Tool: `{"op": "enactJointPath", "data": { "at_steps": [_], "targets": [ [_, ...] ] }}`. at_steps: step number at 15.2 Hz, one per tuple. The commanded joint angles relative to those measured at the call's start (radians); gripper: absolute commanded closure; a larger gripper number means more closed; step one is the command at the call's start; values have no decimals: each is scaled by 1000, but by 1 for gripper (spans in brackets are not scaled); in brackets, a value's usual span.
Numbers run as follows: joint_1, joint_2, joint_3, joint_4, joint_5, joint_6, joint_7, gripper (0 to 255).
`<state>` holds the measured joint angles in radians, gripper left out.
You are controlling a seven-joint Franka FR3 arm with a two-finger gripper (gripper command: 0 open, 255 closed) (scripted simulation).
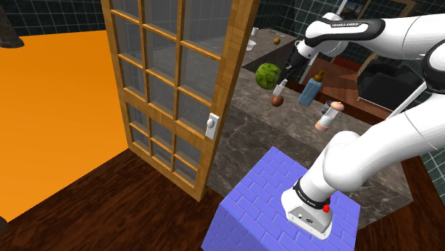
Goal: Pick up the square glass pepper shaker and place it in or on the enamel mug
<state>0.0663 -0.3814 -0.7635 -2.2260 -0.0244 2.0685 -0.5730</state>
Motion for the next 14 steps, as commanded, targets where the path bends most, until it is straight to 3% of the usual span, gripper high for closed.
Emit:
{"op": "enactJointPath", "data": {
  "at_steps": [1,4,14],
  "targets": [
    [-2,-8,9,22,-4,-29,9,255],
    [-3,-14,17,51,-6,-62,17,255],
    [-22,56,-212,199,18,-165,-246,255]
  ]
}}
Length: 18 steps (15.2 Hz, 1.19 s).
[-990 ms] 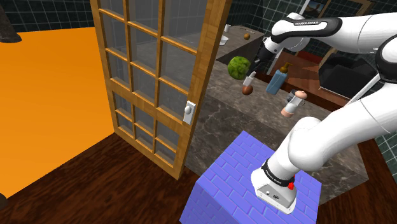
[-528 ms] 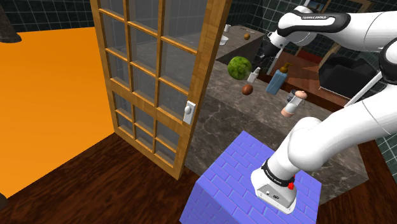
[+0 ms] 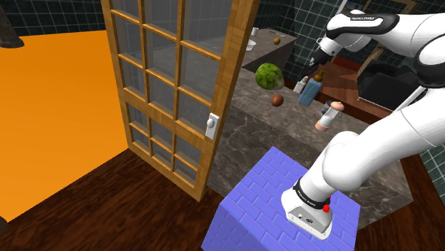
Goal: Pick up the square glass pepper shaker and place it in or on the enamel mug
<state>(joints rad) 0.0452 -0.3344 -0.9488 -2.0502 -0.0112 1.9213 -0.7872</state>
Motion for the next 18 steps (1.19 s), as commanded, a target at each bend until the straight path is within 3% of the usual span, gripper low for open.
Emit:
{"op": "enactJointPath", "data": {
  "at_steps": [1,6,8,9,10,11,13,18],
  "targets": [
    [4,26,-57,45,15,-29,-63,255],
    [56,162,-262,170,121,-93,-252,255],
    [97,289,-401,233,240,-137,-378,255],
    [75,422,-468,273,369,-183,-488,255],
    [-9,531,-464,313,470,-233,-573,255],
    [-99,591,-429,353,522,-269,-622,255],
    [-277,653,-324,431,566,-317,-675,255],
    [-606,834,-200,666,696,-455,-784,255]
  ]
}}
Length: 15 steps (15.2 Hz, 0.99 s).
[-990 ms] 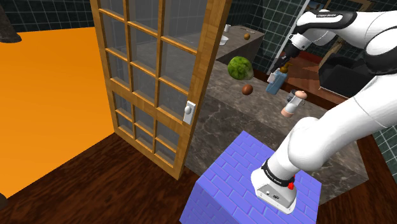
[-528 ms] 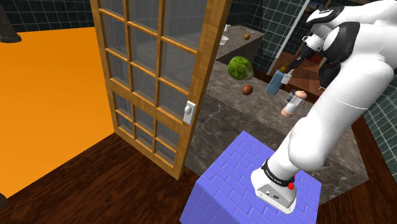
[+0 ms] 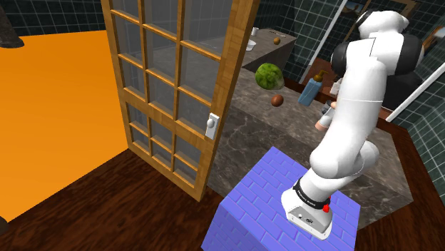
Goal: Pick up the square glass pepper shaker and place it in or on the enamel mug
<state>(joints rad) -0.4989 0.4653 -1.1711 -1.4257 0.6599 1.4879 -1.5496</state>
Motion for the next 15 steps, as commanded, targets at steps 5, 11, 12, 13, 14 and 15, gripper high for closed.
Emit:
{"op": "enactJointPath", "data": {
  "at_steps": [5,11,12,13,14,15],
  "targets": [
    [-385,214,133,368,144,-168,-56,255],
    [-549,320,192,552,207,-216,-53,255],
    [-534,316,187,523,202,-200,-63,255],
    [-520,313,183,497,199,-185,-71,255],
    [-507,310,179,472,195,-170,-79,255],
    [-495,308,176,449,193,-156,-87,255]
  ]
}}
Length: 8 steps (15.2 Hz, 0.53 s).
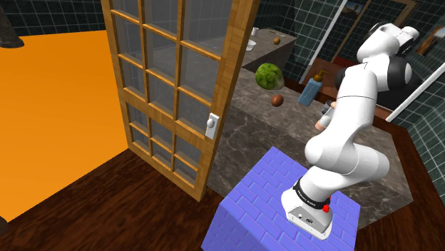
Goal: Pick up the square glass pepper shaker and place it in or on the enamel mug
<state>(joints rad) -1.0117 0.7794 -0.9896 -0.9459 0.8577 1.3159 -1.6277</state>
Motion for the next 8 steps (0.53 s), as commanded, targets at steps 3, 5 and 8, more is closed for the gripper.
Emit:
{"op": "enactJointPath", "data": {
  "at_steps": [3,5,8],
  "targets": [
    [49,-10,-13,-93,-10,57,-30,255],
    [66,-11,-16,-130,-12,83,-42,255],
    [88,-9,-19,-179,-12,119,-60,255]
  ]
}}
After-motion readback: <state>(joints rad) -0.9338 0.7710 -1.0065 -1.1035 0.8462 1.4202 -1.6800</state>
